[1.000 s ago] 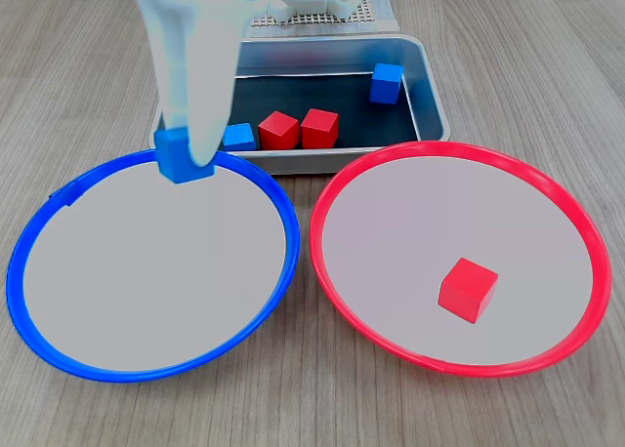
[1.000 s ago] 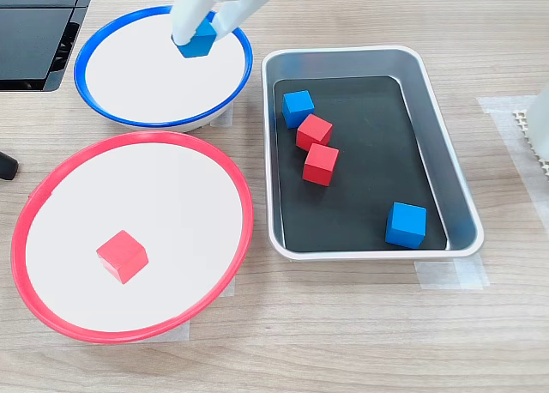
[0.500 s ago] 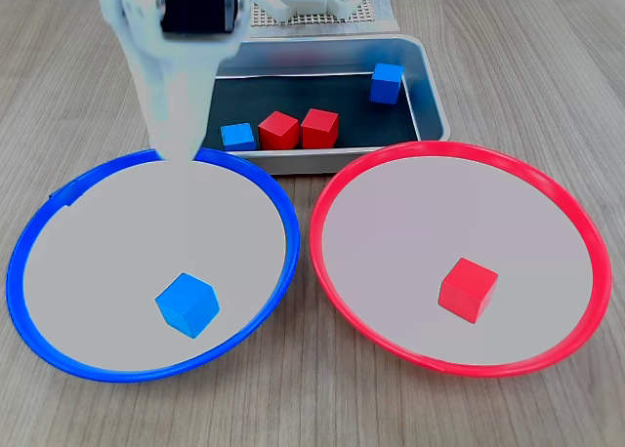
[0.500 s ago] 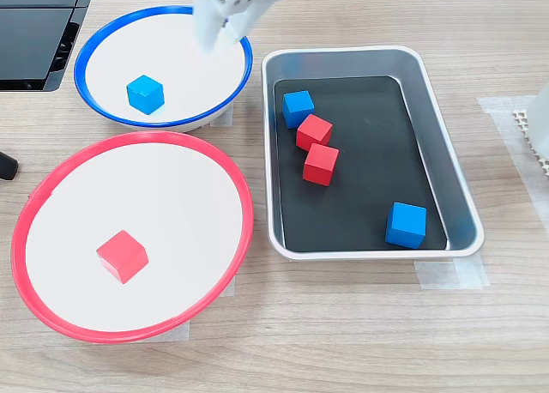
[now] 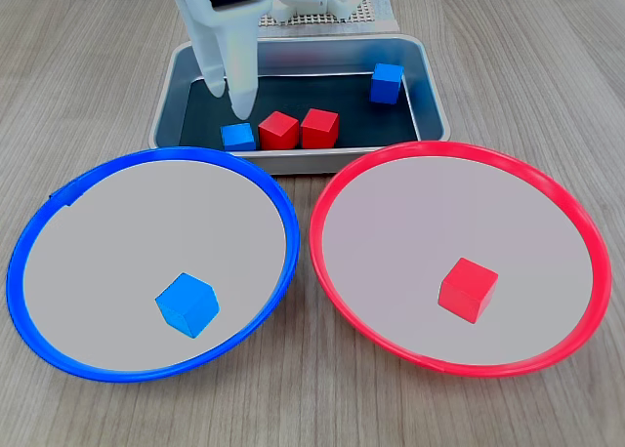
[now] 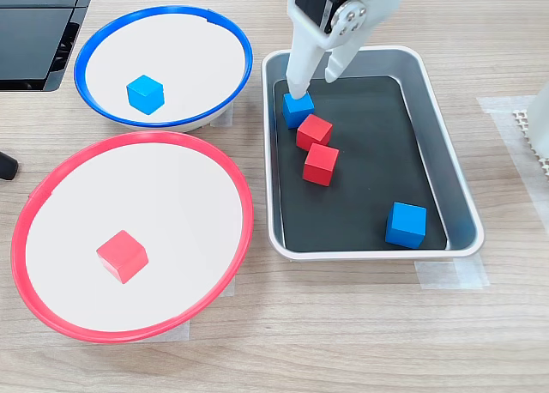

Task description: Move six blocks tray to matching dishes

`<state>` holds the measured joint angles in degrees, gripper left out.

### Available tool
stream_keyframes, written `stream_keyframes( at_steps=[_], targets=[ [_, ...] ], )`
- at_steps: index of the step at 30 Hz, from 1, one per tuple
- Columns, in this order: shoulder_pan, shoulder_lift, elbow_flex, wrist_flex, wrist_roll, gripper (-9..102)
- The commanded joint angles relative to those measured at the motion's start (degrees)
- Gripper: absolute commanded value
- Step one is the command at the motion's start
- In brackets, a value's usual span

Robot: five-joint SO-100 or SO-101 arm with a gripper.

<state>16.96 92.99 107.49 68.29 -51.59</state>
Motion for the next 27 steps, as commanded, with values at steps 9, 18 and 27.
stream_keyframes(
  at_steps=[9,18,27],
  targets=[
    [-1.76,-7.12,-2.29,-6.42,1.49,16],
    [3.25,-5.01,-2.29,-4.31,-4.57,2],
    [-0.09,2.2,-16.17,15.12,-4.66,0]
  ],
)
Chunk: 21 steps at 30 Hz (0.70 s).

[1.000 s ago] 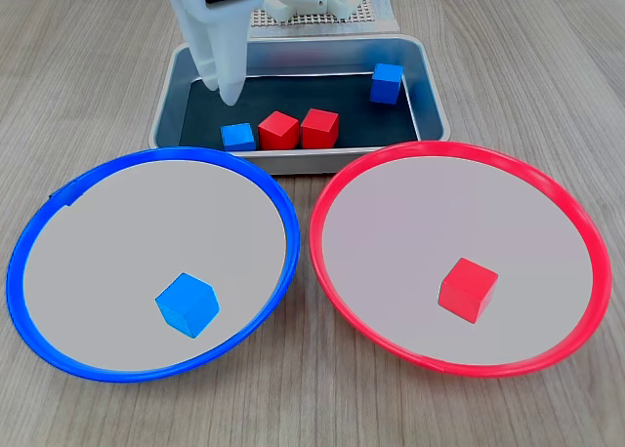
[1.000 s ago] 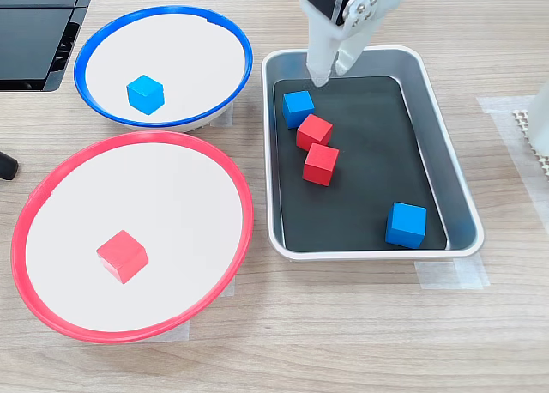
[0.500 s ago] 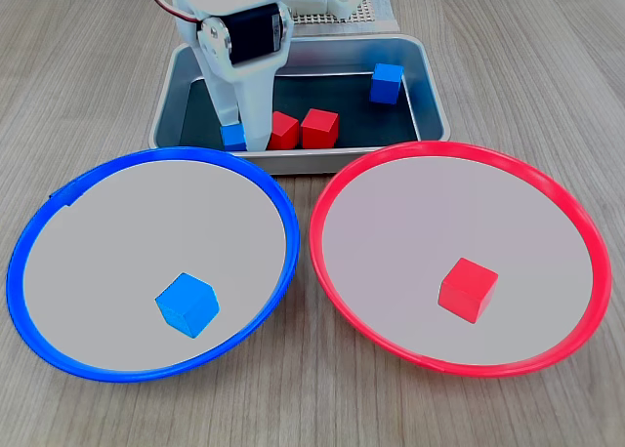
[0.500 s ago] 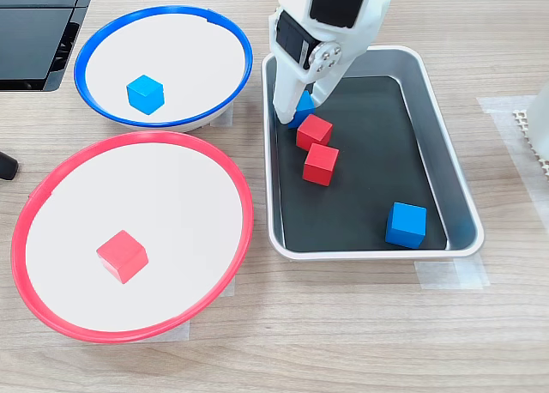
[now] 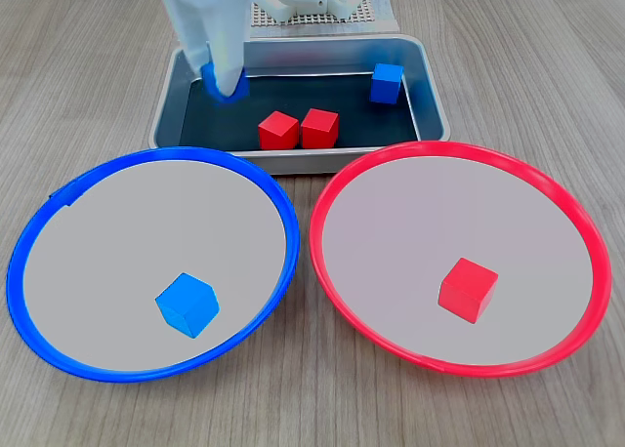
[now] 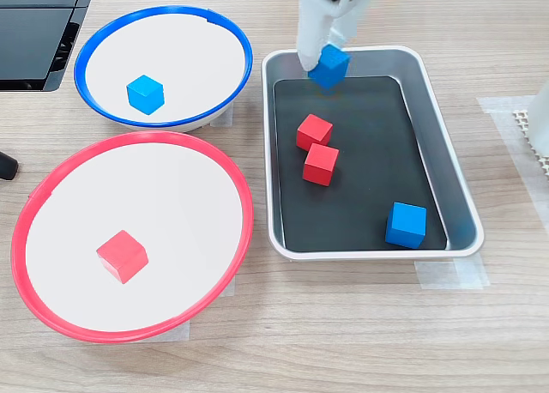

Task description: Move six blocks tray to matching dishes

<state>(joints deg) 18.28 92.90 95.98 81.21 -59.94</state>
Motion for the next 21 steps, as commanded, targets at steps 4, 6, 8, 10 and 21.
stream_keyframes(
  at_steps=[4,6,8,10,21],
  targets=[
    [-3.87,-3.6,-11.78,-14.68,15.56,0],
    [-4.31,-9.4,-11.69,-26.37,17.67,0],
    [-4.57,-14.24,-13.1,-30.41,18.37,0],
    [-4.66,-20.13,-15.56,-32.17,18.02,12],
    [-3.25,-13.01,-15.03,-11.87,9.4,0]
  ],
)
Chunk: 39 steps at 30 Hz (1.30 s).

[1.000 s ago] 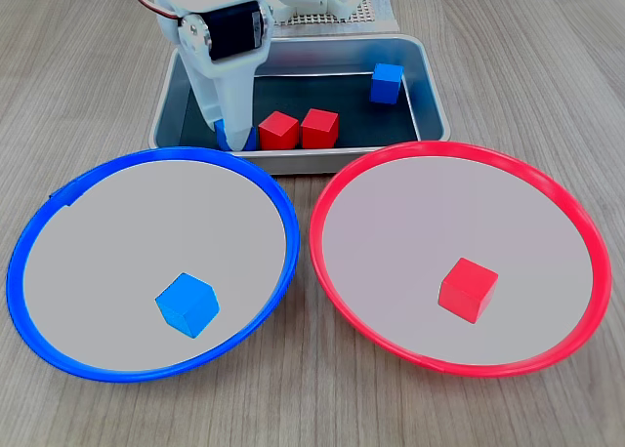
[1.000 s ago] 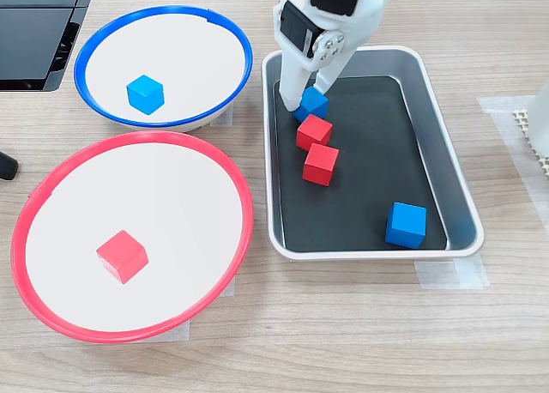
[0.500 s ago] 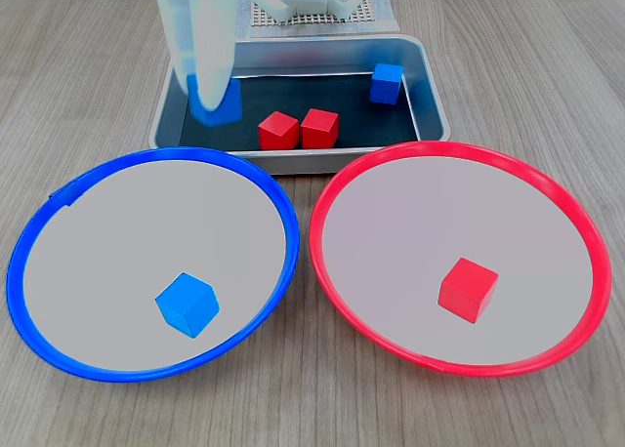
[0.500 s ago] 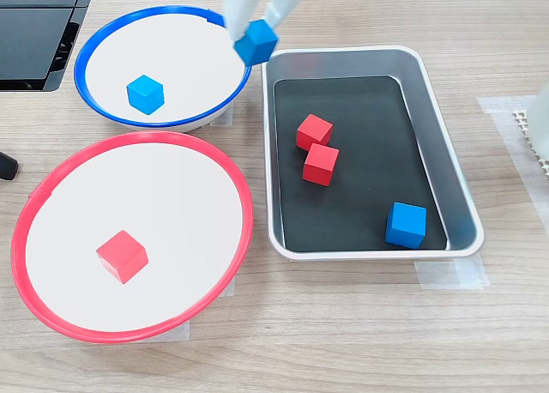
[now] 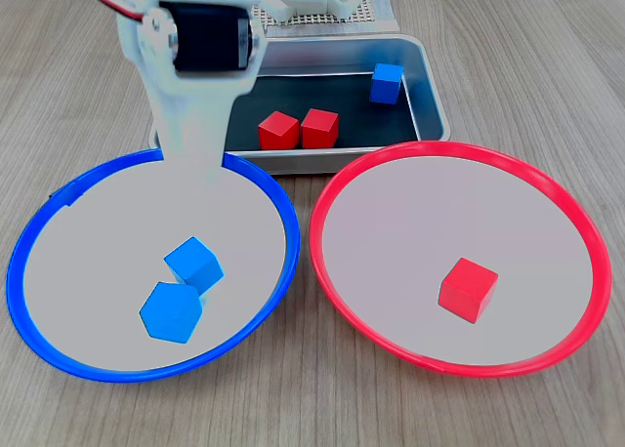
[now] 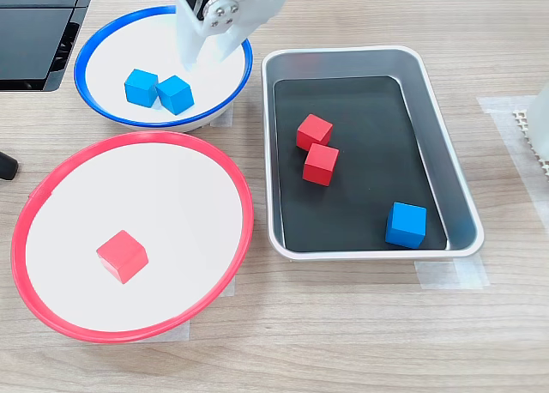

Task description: Move six blocks tray to matching dishes

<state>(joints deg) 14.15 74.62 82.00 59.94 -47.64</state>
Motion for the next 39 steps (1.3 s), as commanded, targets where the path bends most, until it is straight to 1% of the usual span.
stream_keyframes(
  at_steps=[1,3,5,8,10,13,17,21,28,39],
  targets=[
    [1.05,7.29,-0.18,13.97,-4.92,0],
    [1.32,11.34,3.16,20.21,-7.91,0],
    [1.14,14.85,8.26,22.59,-10.37,0],
    [-0.09,18.37,15.91,20.13,-12.22,2],
    [-1.49,19.07,19.07,17.49,-12.13,7],
    [-4.04,18.72,20.57,13.27,-10.37,13],
    [-6.33,16.96,21.36,8.79,-8.88,16],
    [-6.42,14.06,21.53,7.82,-11.07,15],
    [-3.34,11.51,22.59,6.94,-16.88,15],
    [-1.93,12.04,24.96,7.21,-20.13,14]
  ],
)
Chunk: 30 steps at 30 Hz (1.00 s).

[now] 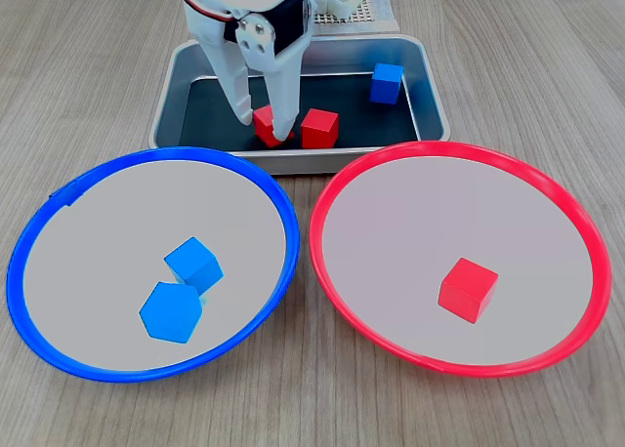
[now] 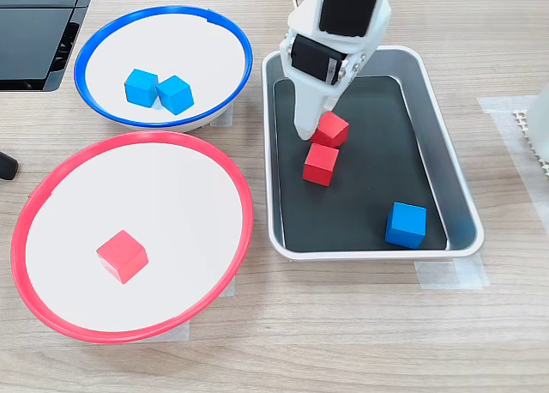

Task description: Move six blocks tray to matching dishes

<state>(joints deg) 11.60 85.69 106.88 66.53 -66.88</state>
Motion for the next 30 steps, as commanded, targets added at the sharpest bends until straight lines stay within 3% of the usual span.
stream_keyframes(
  at_steps=[1,11,16,19,21,23,25,27,30],
  targets=[
    [0.7,0.97,0.18,0.79,-1.05,14],
    [1.85,1.23,2.72,1.58,-5.36,15],
    [2.2,1.85,2.46,2.72,-4.92,0],
    [1.58,2.64,-3.69,10.81,-4.22,0],
    [-1.41,3.08,-13.01,18.9,0.7,0],
    [-5.19,2.99,-21.53,20.92,8.88,0],
    [-9.32,2.29,-27.95,16.35,19.07,0],
    [-13.1,1.14,-30.5,6.77,28.21,0],
    [-18.72,-1.14,-29.0,-6.42,34.72,0]
  ],
)
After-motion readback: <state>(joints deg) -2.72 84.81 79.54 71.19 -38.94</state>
